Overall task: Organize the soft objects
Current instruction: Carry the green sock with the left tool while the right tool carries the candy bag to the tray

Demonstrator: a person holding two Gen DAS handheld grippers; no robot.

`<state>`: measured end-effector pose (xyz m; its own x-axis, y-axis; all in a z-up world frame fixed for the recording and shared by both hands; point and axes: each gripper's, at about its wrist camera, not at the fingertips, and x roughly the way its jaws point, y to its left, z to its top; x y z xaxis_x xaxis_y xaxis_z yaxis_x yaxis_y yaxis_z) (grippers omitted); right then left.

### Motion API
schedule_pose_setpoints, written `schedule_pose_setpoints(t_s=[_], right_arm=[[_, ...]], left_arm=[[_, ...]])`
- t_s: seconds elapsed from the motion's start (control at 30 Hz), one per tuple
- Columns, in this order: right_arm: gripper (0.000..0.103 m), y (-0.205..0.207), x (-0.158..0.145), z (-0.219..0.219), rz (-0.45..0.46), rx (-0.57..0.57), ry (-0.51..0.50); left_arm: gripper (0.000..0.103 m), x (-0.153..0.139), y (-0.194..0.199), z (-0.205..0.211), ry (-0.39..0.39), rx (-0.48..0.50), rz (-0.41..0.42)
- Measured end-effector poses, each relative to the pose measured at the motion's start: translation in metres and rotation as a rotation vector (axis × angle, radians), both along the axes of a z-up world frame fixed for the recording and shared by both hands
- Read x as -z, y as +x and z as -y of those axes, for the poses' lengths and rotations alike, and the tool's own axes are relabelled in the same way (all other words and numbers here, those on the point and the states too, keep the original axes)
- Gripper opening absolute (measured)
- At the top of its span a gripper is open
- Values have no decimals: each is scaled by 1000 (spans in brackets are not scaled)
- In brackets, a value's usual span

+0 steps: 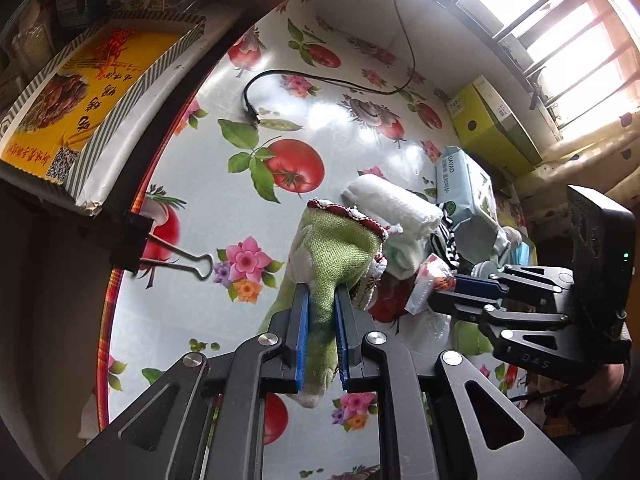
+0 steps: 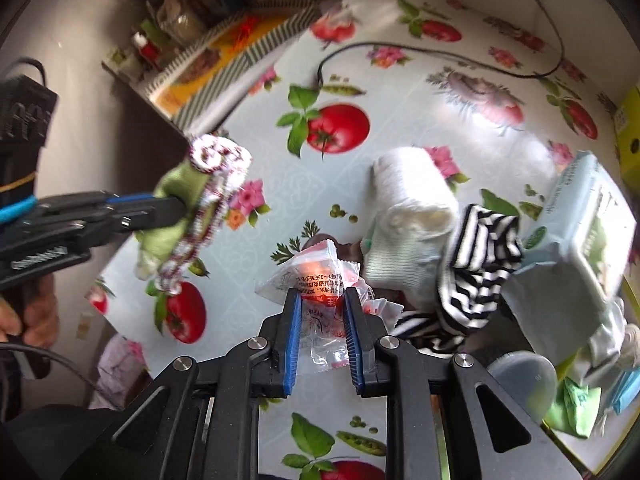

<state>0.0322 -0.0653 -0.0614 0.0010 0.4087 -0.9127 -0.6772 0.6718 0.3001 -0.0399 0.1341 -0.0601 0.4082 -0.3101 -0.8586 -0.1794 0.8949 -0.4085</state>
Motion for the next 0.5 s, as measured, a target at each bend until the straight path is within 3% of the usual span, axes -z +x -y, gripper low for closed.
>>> schedule_pose_setpoints(t_s=[0.27,0.5], right_arm=[[19,5,-41,54,18,154,106],[19,8,-46,115,19,298,120]], left_arm=[[12,-16,22,33,-6,71,32],[12,-33,42,72,-7,161,63]])
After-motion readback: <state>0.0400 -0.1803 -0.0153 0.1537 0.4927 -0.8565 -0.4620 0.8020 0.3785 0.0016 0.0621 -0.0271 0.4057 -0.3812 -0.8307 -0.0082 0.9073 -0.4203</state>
